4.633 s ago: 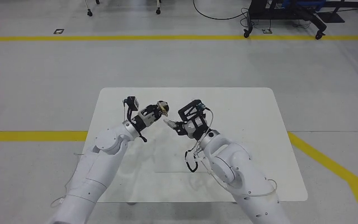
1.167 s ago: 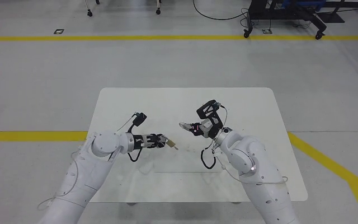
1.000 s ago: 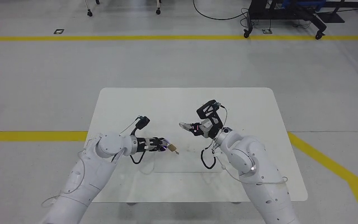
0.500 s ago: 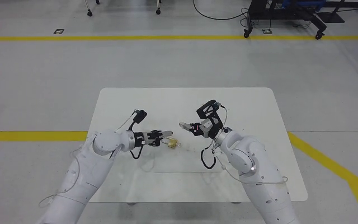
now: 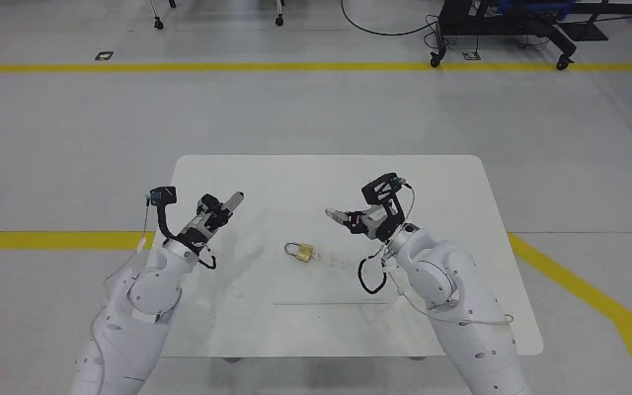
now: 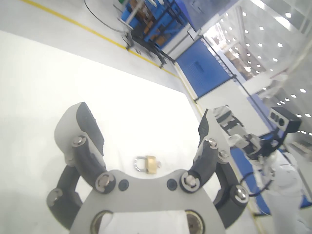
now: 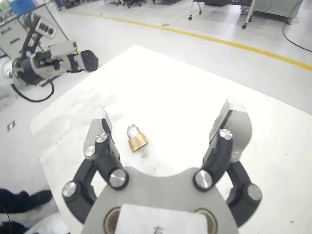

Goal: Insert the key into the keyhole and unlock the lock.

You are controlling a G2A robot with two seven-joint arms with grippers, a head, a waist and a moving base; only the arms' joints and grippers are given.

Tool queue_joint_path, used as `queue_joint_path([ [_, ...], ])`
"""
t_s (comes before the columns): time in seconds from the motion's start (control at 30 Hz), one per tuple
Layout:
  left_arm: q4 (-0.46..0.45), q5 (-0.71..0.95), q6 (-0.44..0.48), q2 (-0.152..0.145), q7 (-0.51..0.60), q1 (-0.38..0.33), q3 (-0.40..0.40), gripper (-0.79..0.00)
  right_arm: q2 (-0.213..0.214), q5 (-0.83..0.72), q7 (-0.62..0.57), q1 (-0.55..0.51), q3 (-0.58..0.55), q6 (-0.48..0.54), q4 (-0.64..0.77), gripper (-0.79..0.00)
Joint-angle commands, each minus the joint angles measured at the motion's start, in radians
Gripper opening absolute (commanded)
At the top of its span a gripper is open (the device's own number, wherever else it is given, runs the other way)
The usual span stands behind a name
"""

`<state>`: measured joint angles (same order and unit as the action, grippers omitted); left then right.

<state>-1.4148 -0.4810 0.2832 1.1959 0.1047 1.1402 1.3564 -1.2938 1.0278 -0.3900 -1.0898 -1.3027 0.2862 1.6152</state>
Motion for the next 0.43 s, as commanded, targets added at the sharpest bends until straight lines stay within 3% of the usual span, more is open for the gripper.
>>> queue_joint_path([
  [0.0,-0.008,-0.038,-0.022,0.001,-0.094,0.023,0.009,0.0,0.006,-0.019,0.037,-0.02,-0.052,0.0,0.001,0.0],
  [0.17,-0.003,-0.128,-0.065,-0.002,-0.123,0.035,0.028,0.0,0.021,-0.065,0.164,-0.106,-0.19,-0.007,0.02,0.0],
  [0.4,-0.003,-0.124,-0.065,-0.002,-0.122,0.035,0.029,0.0,0.021,-0.065,0.165,-0.108,-0.192,-0.007,0.02,0.0],
])
